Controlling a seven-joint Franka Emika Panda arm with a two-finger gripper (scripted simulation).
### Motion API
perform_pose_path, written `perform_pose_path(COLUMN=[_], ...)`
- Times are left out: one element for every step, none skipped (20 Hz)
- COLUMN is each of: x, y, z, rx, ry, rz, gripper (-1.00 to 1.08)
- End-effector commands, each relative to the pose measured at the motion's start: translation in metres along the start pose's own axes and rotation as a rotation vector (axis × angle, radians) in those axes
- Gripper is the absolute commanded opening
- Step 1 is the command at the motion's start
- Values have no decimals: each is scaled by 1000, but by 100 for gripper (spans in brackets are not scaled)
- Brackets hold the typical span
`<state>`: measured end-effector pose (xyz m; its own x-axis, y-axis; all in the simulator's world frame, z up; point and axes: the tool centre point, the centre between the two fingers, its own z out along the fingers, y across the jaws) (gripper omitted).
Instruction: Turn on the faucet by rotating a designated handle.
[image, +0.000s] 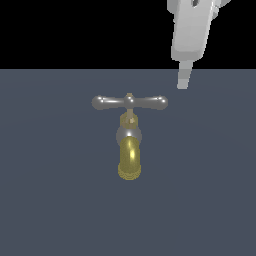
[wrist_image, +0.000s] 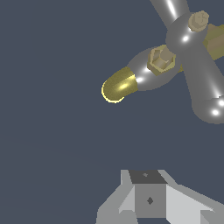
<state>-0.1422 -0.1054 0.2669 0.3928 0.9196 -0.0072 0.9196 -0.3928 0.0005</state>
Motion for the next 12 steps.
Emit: perform_pose_path(x=[3, 4, 5, 6, 8, 9, 11, 12, 14, 15, 17, 18], y=[8, 11, 14, 17, 20, 23, 25, 28, 30, 33, 35, 37], z=[10, 14, 18, 22, 25, 29, 33, 36, 40, 43, 46, 49], rx=[-2, -2, -2, -2, -2, -3, -3, -3, -3, -3, -3, -3], ry=[0, 0, 0, 0, 0, 0, 0, 0, 1, 1, 1, 2], rz=[-54, -75, -96, -116, -136, -155, -175, -194, -212, -229, -244, -259], gripper=[-100, -100, -100, -100, -100, -100, -100, -100, -100, -100, -100, -100])
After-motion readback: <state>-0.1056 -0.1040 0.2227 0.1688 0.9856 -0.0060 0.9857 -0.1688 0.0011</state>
